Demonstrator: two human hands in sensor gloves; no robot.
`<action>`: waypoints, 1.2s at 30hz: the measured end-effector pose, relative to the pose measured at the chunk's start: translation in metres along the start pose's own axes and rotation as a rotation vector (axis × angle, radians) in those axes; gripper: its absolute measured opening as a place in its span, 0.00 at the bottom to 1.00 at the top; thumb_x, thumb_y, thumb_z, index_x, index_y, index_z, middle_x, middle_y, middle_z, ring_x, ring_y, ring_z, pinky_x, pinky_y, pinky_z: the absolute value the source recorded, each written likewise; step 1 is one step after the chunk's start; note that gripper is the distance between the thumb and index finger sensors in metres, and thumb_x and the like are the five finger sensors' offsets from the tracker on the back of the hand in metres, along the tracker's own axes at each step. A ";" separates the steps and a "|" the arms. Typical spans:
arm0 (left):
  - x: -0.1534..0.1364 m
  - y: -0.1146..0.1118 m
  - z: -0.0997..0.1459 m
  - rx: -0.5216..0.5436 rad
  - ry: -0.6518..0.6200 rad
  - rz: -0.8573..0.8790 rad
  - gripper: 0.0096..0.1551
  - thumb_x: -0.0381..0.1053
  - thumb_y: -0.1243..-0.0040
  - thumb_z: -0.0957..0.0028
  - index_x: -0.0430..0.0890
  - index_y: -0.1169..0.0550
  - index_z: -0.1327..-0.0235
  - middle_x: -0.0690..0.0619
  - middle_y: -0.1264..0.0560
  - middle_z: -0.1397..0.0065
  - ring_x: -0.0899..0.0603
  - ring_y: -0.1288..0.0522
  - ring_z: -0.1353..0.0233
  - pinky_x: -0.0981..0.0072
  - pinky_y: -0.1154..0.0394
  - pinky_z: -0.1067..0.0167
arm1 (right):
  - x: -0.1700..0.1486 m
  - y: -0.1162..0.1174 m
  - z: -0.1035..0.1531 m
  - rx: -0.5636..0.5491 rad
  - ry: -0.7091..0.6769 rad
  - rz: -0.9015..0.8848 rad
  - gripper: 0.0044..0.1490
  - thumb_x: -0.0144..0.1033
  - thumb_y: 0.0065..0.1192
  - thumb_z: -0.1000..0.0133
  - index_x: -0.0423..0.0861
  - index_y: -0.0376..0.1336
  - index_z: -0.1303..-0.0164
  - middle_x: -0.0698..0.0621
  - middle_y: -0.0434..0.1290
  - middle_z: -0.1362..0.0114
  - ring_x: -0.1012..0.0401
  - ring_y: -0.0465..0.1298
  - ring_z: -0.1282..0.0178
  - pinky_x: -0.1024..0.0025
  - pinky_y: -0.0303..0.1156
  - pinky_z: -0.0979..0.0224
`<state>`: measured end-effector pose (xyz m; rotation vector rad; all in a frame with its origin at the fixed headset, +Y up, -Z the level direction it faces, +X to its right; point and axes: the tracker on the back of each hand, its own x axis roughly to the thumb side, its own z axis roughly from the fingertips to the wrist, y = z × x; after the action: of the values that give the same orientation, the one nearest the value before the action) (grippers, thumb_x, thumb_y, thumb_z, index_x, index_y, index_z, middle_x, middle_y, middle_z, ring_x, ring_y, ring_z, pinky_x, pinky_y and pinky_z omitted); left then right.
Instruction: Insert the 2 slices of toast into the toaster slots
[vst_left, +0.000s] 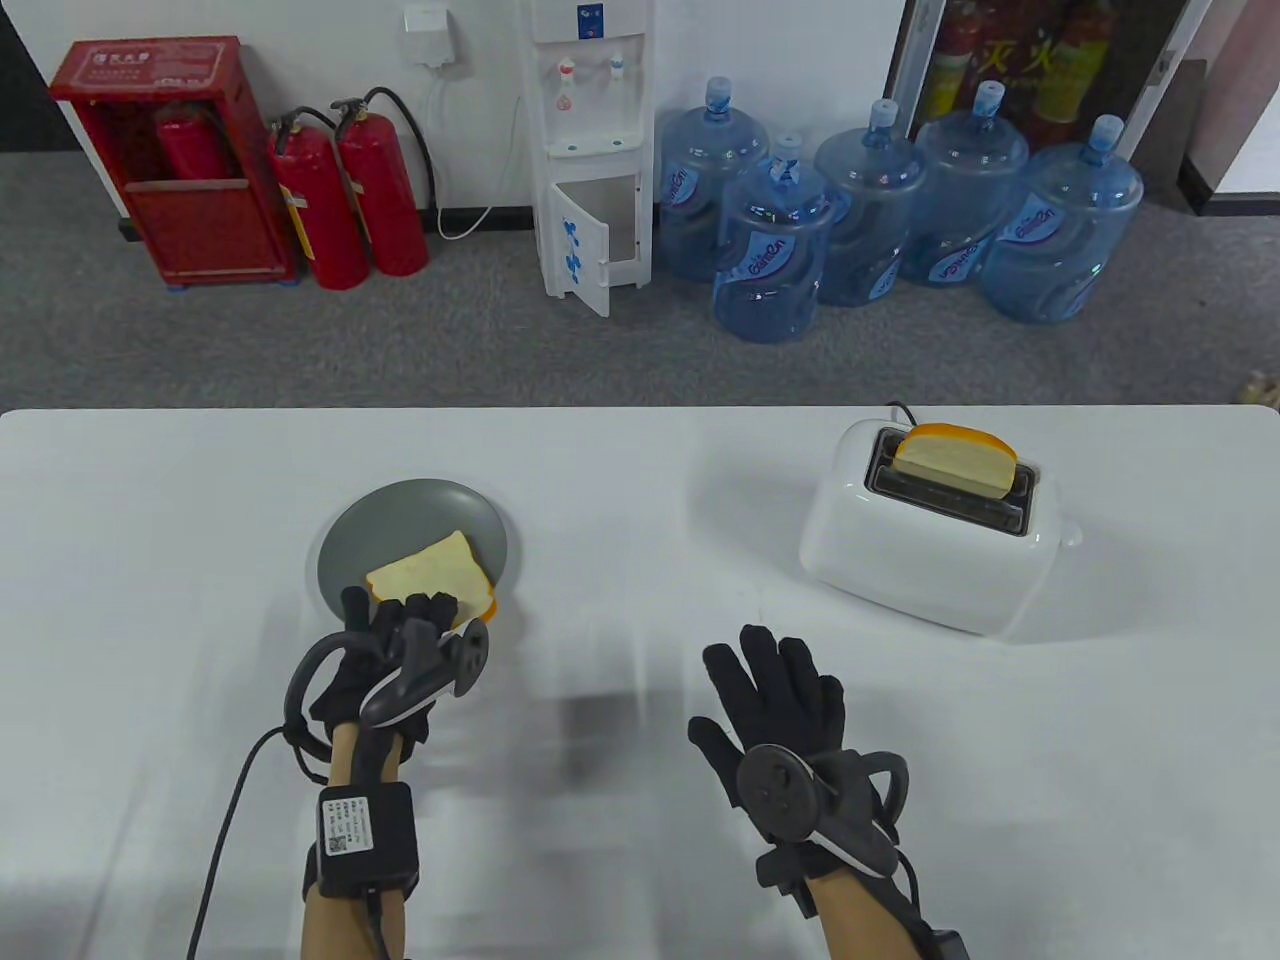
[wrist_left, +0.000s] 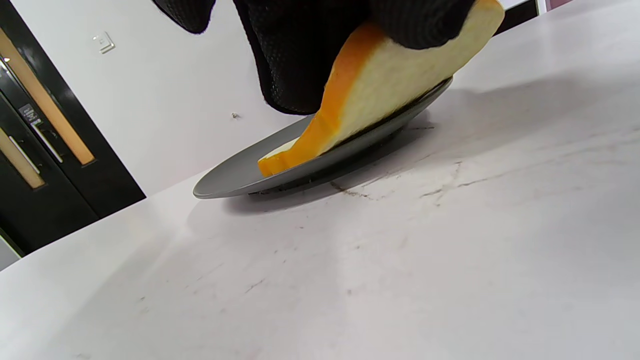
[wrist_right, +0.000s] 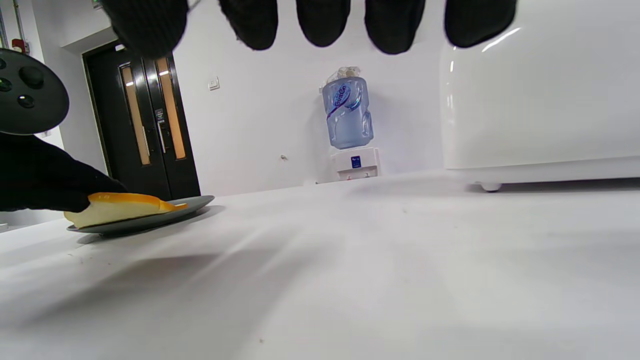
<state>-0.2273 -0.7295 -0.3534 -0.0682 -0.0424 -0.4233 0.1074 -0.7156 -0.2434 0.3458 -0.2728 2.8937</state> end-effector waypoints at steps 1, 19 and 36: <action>0.000 0.001 0.000 0.004 0.002 0.001 0.30 0.54 0.48 0.41 0.62 0.32 0.23 0.62 0.29 0.20 0.50 0.23 0.18 0.41 0.41 0.19 | 0.000 0.000 0.000 0.001 0.000 -0.001 0.44 0.63 0.43 0.27 0.56 0.43 0.03 0.42 0.42 0.02 0.36 0.49 0.07 0.28 0.52 0.17; -0.016 0.015 -0.004 0.051 0.076 0.103 0.29 0.52 0.49 0.41 0.61 0.31 0.23 0.62 0.28 0.20 0.48 0.24 0.18 0.40 0.41 0.19 | -0.001 0.000 0.000 0.003 0.005 -0.009 0.44 0.63 0.43 0.27 0.55 0.43 0.03 0.42 0.42 0.02 0.36 0.48 0.07 0.28 0.52 0.17; -0.029 0.022 -0.009 0.112 0.164 0.216 0.28 0.47 0.46 0.41 0.59 0.29 0.25 0.58 0.25 0.23 0.46 0.17 0.25 0.49 0.33 0.21 | -0.002 -0.001 -0.001 0.004 0.008 -0.012 0.44 0.63 0.43 0.27 0.55 0.43 0.03 0.42 0.42 0.02 0.36 0.48 0.07 0.28 0.52 0.17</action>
<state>-0.2439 -0.6981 -0.3655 0.0722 0.1024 -0.2092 0.1095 -0.7148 -0.2449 0.3351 -0.2633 2.8834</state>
